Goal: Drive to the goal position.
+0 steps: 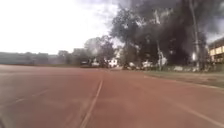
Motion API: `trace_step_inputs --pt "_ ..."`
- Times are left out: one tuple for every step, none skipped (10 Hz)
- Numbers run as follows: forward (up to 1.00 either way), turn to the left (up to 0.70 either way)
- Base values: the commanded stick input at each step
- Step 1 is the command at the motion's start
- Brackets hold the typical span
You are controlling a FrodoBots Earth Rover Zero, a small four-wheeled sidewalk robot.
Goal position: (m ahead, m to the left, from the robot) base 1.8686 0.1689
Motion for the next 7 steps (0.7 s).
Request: trace_step_inputs --pt "0.7 0.0" --pt "0.7 0.0" --pt "0.7 0.0" --pt "0.7 0.0" --pt "0.7 0.0" --pt "0.7 0.0" --pt "0.7 0.0"
